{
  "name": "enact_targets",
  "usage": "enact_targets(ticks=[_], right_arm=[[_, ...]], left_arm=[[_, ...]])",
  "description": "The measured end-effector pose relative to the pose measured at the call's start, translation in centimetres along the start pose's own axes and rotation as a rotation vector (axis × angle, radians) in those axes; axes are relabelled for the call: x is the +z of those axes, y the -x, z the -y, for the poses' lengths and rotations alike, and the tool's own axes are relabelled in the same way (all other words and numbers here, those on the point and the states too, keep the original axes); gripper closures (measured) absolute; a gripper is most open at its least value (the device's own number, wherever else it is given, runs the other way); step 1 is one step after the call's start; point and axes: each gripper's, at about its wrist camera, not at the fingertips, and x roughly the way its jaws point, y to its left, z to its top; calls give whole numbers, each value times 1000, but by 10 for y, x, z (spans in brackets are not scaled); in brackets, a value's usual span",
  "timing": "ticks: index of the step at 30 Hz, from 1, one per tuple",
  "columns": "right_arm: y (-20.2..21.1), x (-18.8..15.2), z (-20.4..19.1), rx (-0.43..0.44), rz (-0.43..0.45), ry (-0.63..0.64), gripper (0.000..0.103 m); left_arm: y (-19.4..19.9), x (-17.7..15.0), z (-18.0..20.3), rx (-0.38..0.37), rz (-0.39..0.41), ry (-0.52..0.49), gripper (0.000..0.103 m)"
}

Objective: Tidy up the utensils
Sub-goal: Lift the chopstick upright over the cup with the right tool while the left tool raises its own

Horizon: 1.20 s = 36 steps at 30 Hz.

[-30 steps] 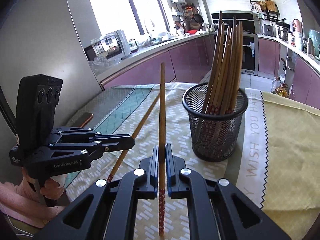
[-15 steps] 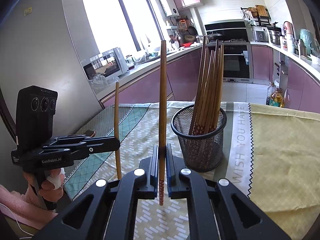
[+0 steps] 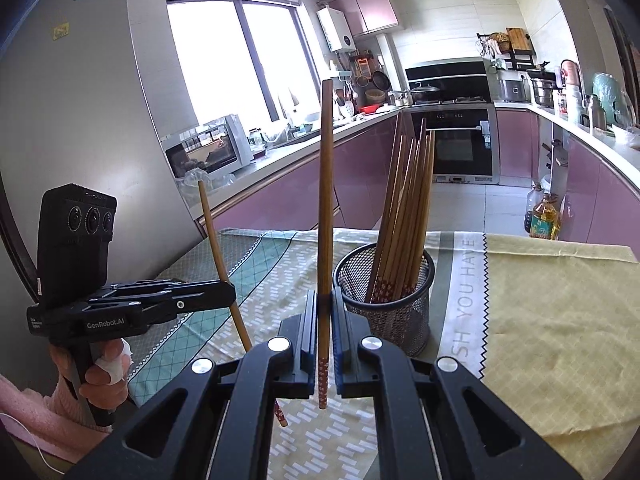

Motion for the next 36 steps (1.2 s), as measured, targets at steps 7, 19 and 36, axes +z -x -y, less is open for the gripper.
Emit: enact_targets(ticks=[7, 19, 36], right_arm=[[2, 7, 1, -10, 21, 5, 97], [6, 18, 3, -28, 52, 8, 97], [7, 36, 7, -42, 89, 23, 97]], left_arm=[[1, 6, 0, -6, 24, -5, 96], [1, 22, 8, -5, 55, -30, 96], [2, 43, 16, -5, 100, -65, 96]])
